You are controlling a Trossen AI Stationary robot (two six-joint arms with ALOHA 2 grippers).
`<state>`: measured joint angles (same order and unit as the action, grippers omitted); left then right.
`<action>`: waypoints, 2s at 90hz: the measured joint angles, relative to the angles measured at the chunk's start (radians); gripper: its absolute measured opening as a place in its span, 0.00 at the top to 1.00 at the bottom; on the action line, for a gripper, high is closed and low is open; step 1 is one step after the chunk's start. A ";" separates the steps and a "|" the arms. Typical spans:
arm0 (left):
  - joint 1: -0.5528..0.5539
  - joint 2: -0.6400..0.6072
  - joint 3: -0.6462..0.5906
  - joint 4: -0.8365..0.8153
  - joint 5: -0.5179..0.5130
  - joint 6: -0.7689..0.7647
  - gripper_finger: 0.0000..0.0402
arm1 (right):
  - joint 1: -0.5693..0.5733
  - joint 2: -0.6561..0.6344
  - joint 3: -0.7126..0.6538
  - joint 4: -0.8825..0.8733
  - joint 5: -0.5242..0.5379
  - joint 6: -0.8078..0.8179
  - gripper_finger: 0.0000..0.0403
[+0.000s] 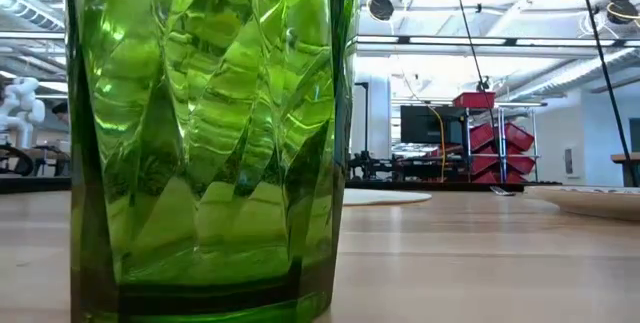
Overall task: Set table place
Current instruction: Move the white table mat to the center of the table
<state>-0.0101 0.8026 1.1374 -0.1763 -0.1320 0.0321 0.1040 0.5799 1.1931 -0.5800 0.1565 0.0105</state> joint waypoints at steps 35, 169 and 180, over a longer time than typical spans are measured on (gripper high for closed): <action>-0.018 0.217 0.208 -0.085 0.006 -0.274 0.63 | 0.001 0.163 0.119 -0.048 -0.006 0.123 0.65; -0.016 0.201 0.208 -0.835 -0.139 -0.403 0.63 | -0.219 0.595 0.119 -0.263 0.131 0.796 0.65; -0.016 0.221 0.190 -0.862 -0.158 -0.450 0.63 | -0.307 0.694 0.119 -0.277 0.041 0.764 0.65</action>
<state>-0.0261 1.0239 1.3277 -1.0380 -0.2900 -0.4182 -0.2027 1.2736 1.3121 -0.8574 0.1973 0.7743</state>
